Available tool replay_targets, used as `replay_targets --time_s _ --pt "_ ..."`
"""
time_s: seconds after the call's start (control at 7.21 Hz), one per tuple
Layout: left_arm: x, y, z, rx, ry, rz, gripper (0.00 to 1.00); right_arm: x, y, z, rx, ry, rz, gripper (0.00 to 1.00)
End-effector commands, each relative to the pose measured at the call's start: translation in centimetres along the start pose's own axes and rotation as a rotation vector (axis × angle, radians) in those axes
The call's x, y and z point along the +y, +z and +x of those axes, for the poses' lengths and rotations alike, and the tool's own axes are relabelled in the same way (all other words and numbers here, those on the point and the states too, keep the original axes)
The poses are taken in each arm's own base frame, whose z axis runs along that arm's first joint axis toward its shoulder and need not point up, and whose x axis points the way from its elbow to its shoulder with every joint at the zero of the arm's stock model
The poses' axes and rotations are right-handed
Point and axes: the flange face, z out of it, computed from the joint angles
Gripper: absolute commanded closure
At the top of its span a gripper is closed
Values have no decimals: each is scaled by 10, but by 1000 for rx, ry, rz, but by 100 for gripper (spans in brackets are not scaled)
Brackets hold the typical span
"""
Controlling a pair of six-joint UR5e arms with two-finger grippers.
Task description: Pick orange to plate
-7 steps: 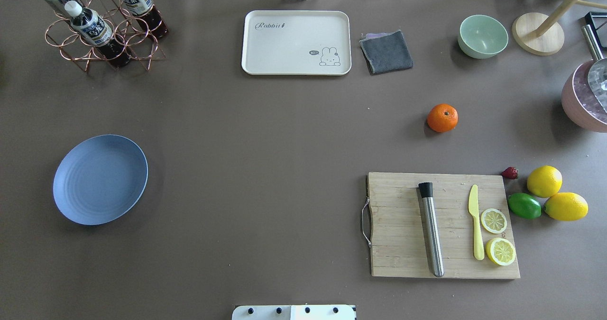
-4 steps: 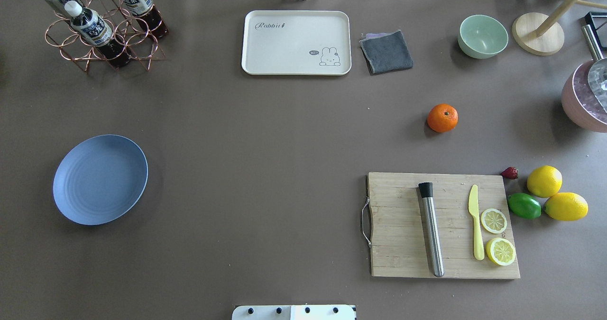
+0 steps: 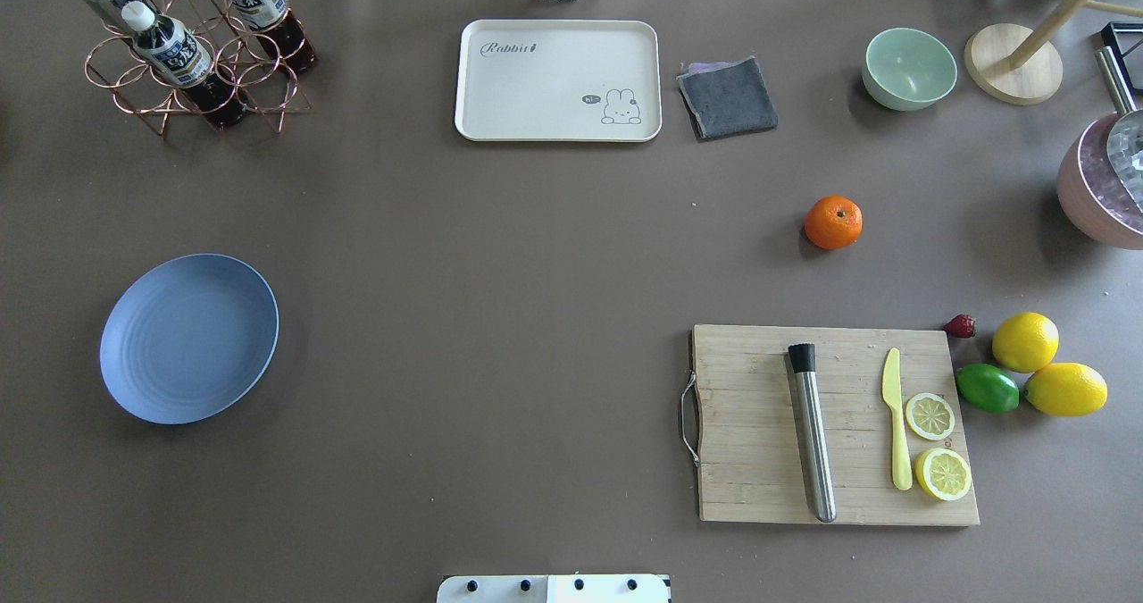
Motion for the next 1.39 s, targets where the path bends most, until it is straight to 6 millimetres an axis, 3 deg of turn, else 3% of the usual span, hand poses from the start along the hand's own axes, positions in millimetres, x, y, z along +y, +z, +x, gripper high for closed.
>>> replay_targets --time_s 0.0,0.28,0.42,0.55,0.83,1.11,1.25 --pt "-8 -16 15 -4 60 60 0 -2 -2 -4 -31 -4 9 0" --pt "-14 -24 26 44 55 129 0 -3 -3 -5 -32 -6 12 0" --pt "-12 -34 33 200 -14 161 0 -6 -7 -9 -33 -14 22 0" --pt "-18 -43 41 237 38 217 0 -16 -23 -22 -31 -40 52 0" --pt "-29 -43 51 225 143 277 0 -18 -24 -27 -76 -45 62 0" --pt "-6 -4 49 242 138 233 0 -29 -31 -54 -111 16 71 0" --pt "-3 15 60 229 39 197 0 -36 -35 -98 -110 78 67 0"
